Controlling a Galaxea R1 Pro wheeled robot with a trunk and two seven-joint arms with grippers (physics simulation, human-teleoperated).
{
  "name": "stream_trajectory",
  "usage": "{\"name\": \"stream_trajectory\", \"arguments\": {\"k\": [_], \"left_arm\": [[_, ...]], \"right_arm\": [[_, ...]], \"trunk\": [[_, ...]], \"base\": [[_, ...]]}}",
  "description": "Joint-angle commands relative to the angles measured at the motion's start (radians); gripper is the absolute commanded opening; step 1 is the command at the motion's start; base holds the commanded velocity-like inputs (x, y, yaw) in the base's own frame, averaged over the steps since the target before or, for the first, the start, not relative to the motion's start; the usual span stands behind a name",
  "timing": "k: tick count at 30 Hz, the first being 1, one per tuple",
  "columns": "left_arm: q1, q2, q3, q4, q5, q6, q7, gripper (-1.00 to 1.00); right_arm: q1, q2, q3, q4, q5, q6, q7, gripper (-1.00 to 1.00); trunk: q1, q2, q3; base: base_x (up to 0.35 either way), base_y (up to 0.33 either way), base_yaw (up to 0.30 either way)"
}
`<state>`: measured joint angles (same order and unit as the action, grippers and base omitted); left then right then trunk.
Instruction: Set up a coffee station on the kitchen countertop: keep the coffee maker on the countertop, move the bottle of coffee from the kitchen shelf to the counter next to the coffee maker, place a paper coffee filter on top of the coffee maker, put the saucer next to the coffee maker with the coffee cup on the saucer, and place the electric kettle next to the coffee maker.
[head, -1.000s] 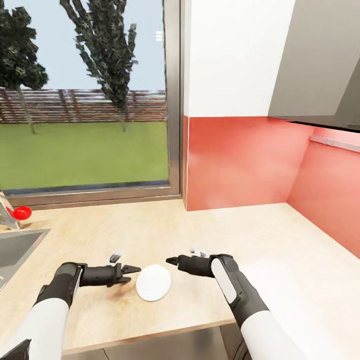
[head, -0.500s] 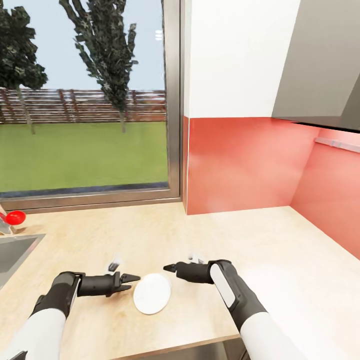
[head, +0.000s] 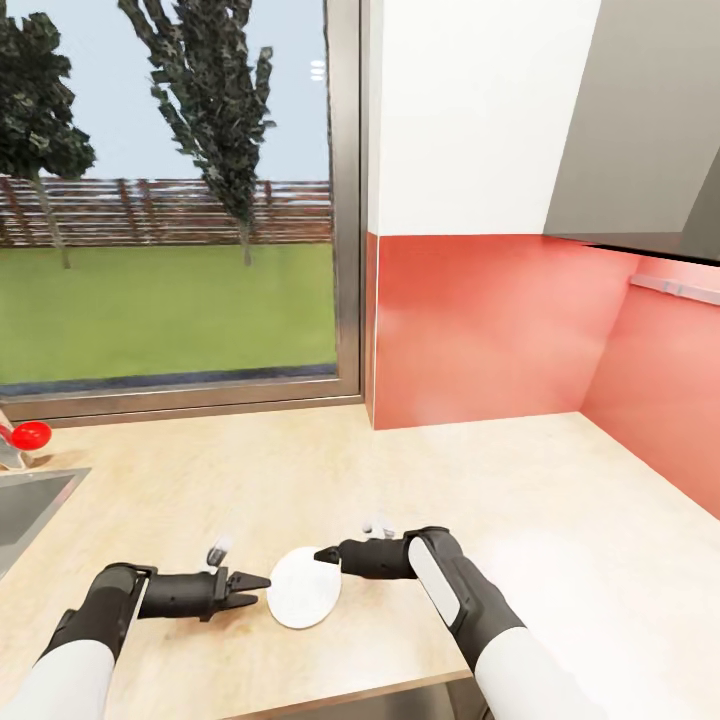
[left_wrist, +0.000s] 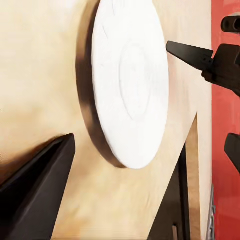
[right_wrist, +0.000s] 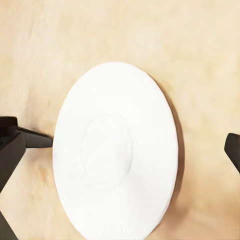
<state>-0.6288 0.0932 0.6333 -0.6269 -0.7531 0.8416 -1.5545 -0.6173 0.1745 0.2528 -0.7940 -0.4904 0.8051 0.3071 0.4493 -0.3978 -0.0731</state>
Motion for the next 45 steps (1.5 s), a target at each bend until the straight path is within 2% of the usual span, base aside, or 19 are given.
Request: {"name": "stream_trajectory", "arguments": {"k": [1,5,6,11,27,30,36,43,45], "left_arm": [[0.0,0.0,0.003,0.0,-0.014,0.013,-0.01,1.0],[0.004,0.003,0.003,0.0,-0.016,0.012,-0.013,1.0],[0.004,0.002,0.003,0.0,-0.03,0.011,-0.012,1.0],[0.004,0.0,-0.012,0.0,-0.053,0.011,-0.013,1.0],[0.002,-0.013,-0.013,-0.001,-0.056,0.02,-0.015,1.0],[0.001,-0.019,-0.012,-0.001,-0.056,0.022,-0.016,1.0],[-0.005,-0.058,-0.016,-0.006,-0.056,0.026,-0.014,1.0],[-0.01,-0.069,-0.017,-0.006,-0.057,0.029,-0.009,1.0],[-0.009,-0.079,-0.017,-0.005,-0.057,0.029,-0.007,1.0]], "right_arm": [[-0.001,0.0,0.0,0.0,0.004,0.003,0.004,1.0],[-0.001,0.0,0.0,0.001,0.004,0.003,0.004,1.0],[-0.001,0.0,0.0,0.002,0.004,0.003,0.004,1.0],[-0.001,0.0,0.0,0.003,0.004,0.003,0.004,1.0],[-0.001,0.0,0.0,0.036,0.003,0.002,0.004,1.0],[-0.001,0.0,0.0,0.037,0.003,0.002,0.004,1.0],[-0.001,0.0,0.0,0.039,0.004,0.002,0.003,1.0],[-0.001,0.0,-0.001,0.039,0.004,0.002,0.003,1.0],[-0.001,0.0,0.0,0.039,0.004,0.002,0.003,1.0]], "trunk": [[0.001,-0.002,-0.002],[0.001,-0.002,-0.002],[0.001,-0.002,-0.002],[0.001,-0.002,-0.002],[0.001,-0.002,-0.002],[0.001,-0.002,-0.002],[0.001,-0.002,-0.002],[0.001,-0.002,-0.002],[0.001,-0.002,-0.002]], "base": [[0.0,0.0,0.0],[0.0,0.0,0.0],[0.0,0.0,0.0],[0.0,0.0,0.0],[0.0,0.0,0.0],[0.0,0.0,0.0],[0.0,0.0,0.0],[0.0,0.0,0.0],[0.0,0.0,0.0]]}}
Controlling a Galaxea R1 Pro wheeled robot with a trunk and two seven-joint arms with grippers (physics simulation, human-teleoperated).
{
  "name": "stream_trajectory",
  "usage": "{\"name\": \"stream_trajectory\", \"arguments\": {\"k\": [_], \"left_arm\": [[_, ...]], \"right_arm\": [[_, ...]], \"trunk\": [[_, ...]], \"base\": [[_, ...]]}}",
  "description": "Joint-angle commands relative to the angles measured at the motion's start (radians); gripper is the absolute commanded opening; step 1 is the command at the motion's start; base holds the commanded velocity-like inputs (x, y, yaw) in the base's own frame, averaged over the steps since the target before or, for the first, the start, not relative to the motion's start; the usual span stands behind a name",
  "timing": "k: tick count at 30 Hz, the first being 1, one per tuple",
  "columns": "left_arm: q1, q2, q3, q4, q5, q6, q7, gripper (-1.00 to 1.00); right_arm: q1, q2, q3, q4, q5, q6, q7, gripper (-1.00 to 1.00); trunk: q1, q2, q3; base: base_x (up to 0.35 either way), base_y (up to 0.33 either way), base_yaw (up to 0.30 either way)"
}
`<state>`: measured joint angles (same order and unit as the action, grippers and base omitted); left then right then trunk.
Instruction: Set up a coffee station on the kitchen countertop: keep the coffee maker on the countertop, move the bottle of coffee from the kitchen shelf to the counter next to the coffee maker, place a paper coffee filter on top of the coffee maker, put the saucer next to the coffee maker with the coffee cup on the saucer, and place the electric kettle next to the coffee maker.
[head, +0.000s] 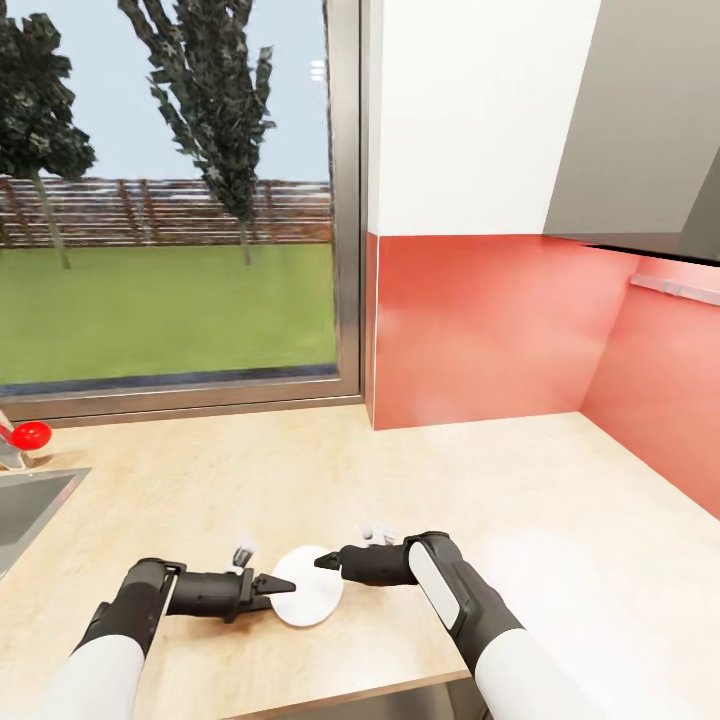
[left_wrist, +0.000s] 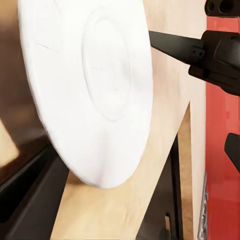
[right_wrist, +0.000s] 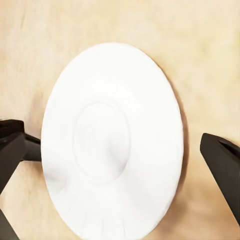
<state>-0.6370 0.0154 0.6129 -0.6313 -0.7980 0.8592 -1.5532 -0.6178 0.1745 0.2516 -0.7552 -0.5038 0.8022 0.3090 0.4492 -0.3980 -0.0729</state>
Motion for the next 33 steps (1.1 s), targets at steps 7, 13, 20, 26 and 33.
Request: {"name": "stream_trajectory", "arguments": {"k": [7,13,20,26,33], "left_arm": [[-0.002,-0.015,0.004,0.0,-0.013,0.012,-0.007,1.0],[-0.003,-0.033,0.004,-0.001,-0.013,0.013,-0.007,1.0],[-0.004,-0.038,0.004,-0.006,-0.013,0.014,-0.007,1.0],[-0.005,-0.04,0.005,-0.01,-0.007,0.036,-0.007,1.0],[-0.006,-0.056,0.005,-0.01,-0.007,0.042,-0.007,1.0]], "right_arm": [[0.0,0.0,0.002,0.001,0.018,0.005,0.001,1.0],[0.0,0.0,0.002,-0.001,0.016,0.005,0.001,1.0],[0.0,0.0,0.002,0.0,0.016,0.005,0.001,1.0],[0.0,0.0,0.002,-0.001,0.016,0.005,0.001,1.0],[0.0,0.0,0.002,-0.001,0.016,0.005,0.001,1.0]], "trunk": [[0.001,-0.002,-0.003],[0.001,-0.002,-0.003],[0.001,-0.002,-0.003],[0.001,-0.002,-0.003],[0.001,-0.002,-0.003]], "base": [[0.0,0.0,0.0],[0.0,0.0,0.0],[0.0,0.0,0.0],[0.0,0.0,0.0],[0.0,0.0,0.0]]}}
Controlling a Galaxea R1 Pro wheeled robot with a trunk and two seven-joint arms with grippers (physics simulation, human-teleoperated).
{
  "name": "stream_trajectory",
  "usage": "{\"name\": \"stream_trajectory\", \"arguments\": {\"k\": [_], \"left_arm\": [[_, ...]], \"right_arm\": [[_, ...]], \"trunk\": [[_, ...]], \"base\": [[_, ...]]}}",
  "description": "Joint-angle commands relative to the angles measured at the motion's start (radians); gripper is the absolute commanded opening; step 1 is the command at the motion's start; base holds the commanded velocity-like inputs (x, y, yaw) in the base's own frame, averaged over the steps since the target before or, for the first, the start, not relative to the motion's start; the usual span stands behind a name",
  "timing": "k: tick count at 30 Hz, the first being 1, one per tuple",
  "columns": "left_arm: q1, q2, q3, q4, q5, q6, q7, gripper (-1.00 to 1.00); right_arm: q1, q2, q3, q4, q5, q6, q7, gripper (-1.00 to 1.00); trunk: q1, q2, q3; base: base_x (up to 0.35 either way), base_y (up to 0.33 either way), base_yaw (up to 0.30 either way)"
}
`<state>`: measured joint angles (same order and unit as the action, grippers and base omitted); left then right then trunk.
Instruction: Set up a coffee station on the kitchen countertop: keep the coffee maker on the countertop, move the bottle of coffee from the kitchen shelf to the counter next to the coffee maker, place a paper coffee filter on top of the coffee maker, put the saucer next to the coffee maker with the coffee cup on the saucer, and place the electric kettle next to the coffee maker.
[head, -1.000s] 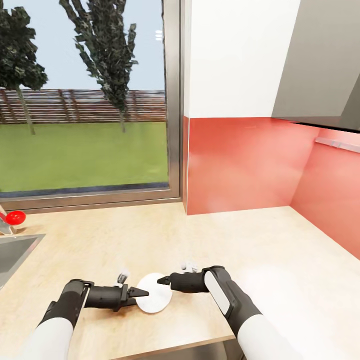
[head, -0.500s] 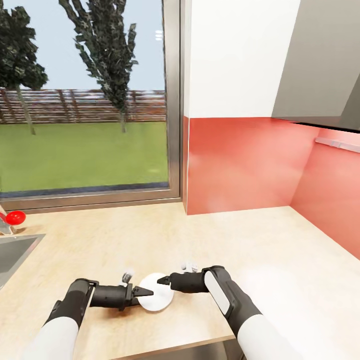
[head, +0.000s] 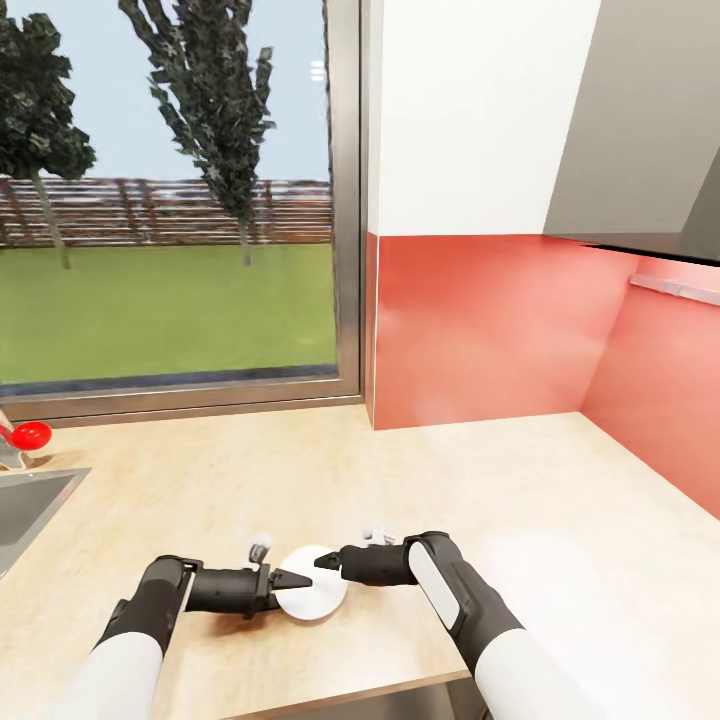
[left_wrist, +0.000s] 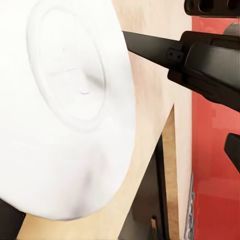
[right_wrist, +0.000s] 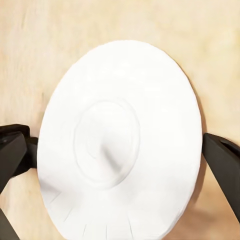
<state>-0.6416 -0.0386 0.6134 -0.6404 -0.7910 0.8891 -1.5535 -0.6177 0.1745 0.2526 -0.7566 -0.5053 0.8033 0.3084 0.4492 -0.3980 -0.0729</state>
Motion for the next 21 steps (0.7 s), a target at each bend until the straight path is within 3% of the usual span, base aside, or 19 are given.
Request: {"name": "stream_trajectory", "arguments": {"k": [1,19,20,21], "left_arm": [[-0.001,-0.003,0.005,-0.001,-0.014,0.013,-0.007,1.0],[0.003,-0.019,0.003,0.008,-0.019,0.012,-0.005,1.0],[0.003,-0.019,0.003,0.008,-0.02,0.012,-0.005,-1.0],[0.003,-0.018,0.003,0.008,-0.02,0.013,-0.005,-1.0]], "right_arm": [[-0.001,0.0,0.001,0.0,0.017,0.004,0.001,1.0],[-0.001,0.0,0.0,0.0,0.017,0.004,0.002,1.0],[-0.001,0.0,0.0,0.0,0.017,0.004,0.002,1.0],[-0.001,0.0,0.0,0.0,0.017,0.004,0.002,1.0]], "trunk": [[0.001,-0.002,-0.003],[0.001,-0.002,-0.003],[0.001,-0.002,-0.003],[0.001,-0.002,-0.003]], "base": [[0.0,0.0,0.0],[0.0,0.0,0.0],[0.0,0.0,0.0],[0.0,0.0,0.0]]}}
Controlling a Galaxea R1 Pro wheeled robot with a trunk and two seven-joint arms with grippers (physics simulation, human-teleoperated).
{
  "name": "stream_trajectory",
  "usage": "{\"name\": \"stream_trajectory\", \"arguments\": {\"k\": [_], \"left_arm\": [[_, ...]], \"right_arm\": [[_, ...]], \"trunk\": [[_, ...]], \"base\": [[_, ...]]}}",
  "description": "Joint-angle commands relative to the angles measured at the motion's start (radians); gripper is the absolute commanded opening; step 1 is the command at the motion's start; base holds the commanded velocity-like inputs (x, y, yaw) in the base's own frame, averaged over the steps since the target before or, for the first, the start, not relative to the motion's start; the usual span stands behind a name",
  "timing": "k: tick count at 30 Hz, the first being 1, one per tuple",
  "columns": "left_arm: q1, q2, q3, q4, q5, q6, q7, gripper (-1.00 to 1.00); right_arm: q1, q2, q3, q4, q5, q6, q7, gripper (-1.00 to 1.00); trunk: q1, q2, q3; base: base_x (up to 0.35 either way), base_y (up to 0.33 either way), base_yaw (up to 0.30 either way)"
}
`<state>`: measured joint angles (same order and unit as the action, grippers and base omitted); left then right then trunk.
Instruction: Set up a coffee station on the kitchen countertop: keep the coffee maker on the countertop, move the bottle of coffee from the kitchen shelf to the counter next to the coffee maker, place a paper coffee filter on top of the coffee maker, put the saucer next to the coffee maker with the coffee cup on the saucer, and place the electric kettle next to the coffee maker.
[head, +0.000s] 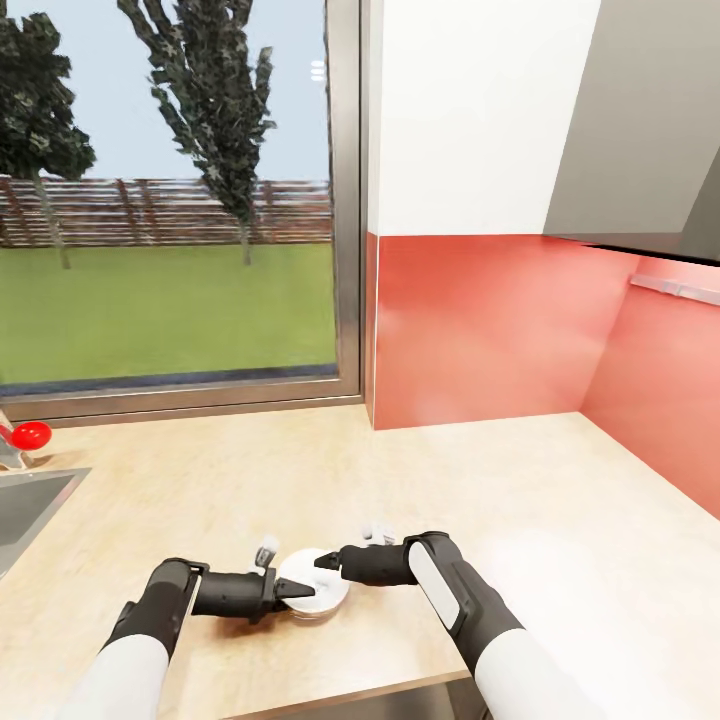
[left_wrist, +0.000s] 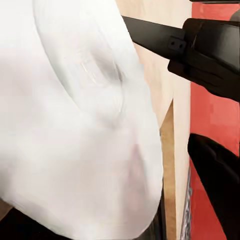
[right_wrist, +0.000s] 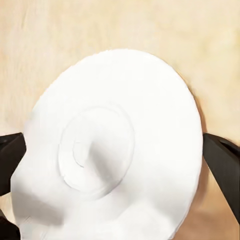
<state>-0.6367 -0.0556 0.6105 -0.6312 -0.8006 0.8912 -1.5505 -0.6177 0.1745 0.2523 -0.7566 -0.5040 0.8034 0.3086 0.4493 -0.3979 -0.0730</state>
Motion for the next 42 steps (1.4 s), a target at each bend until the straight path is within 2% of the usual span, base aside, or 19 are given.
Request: {"name": "stream_trajectory", "arguments": {"k": [1,15,22,25,28,31,32,33,36,40,42], "left_arm": [[-0.002,-0.001,0.006,-0.002,-0.011,0.011,-0.008,-1.0],[-0.001,0.002,0.007,-0.004,-0.012,0.011,-0.008,-1.0],[-0.008,0.01,0.008,-0.01,-0.002,0.019,-0.015,-1.0],[-0.017,0.019,0.008,-0.013,-0.002,0.034,-0.02,-1.0],[-0.042,0.057,0.008,-0.013,0.0,0.039,-0.02,-1.0],[-0.056,0.116,0.008,-0.012,0.0,0.04,-0.02,-1.0],[-0.058,0.144,0.008,-0.012,0.0,0.04,-0.02,-1.0],[-0.056,0.229,0.007,-0.012,0.0,0.039,-0.02,-1.0],[-0.055,0.25,0.009,-0.012,-0.001,0.038,-0.02,-1.0],[-0.052,0.257,0.015,-0.013,-0.001,0.036,-0.02,-1.0],[-0.055,0.258,0.017,-0.014,0.01,0.035,-0.02,-1.0]], "right_arm": [[0.0,0.0,0.001,0.0,0.016,0.003,0.002,1.0],[0.0,0.0,0.001,0.0,0.016,0.003,0.003,1.0],[0.0,0.0,-0.007,-0.018,0.015,0.003,0.002,1.0],[0.0,0.0,-0.011,-0.088,0.006,0.005,0.0,1.0],[-0.001,0.0,-0.03,-0.176,-0.002,0.005,-0.001,1.0],[-0.001,0.0,-0.117,-0.259,-0.001,0.005,-0.003,1.0],[-0.001,0.0,-0.147,-0.282,0.0,0.005,-0.004,1.0],[-0.001,0.0,-0.18,-0.364,0.0,0.005,-0.003,1.0],[-0.001,0.0,-0.182,-0.411,-0.001,0.005,0.0,1.0],[-0.001,0.0,-0.18,-0.443,0.0,0.004,0.002,1.0],[-0.001,0.0,-0.178,-0.444,0.003,0.004,0.003,1.0]], "trunk": [[0.001,-0.002,-0.003],[0.001,-0.002,-0.003],[0.001,-0.002,-0.003],[0.001,-0.002,-0.003],[0.001,-0.002,-0.003],[0.001,-0.002,-0.003],[0.001,-0.002,-0.003],[0.001,-0.002,-0.003],[0.001,-0.002,-0.003],[0.001,-0.002,-0.003],[0.001,-0.002,-0.003]], "base": [[0.0,0.0,0.0],[0.0,0.0,0.0],[0.0,0.0,0.0],[0.0,0.0,0.0],[0.0,0.0,0.0],[0.0,0.0,0.0],[0.0,0.0,0.0],[0.0,0.0,0.0],[0.0,0.0,0.0],[0.0,0.0,0.0],[0.0,0.0,0.0]]}}
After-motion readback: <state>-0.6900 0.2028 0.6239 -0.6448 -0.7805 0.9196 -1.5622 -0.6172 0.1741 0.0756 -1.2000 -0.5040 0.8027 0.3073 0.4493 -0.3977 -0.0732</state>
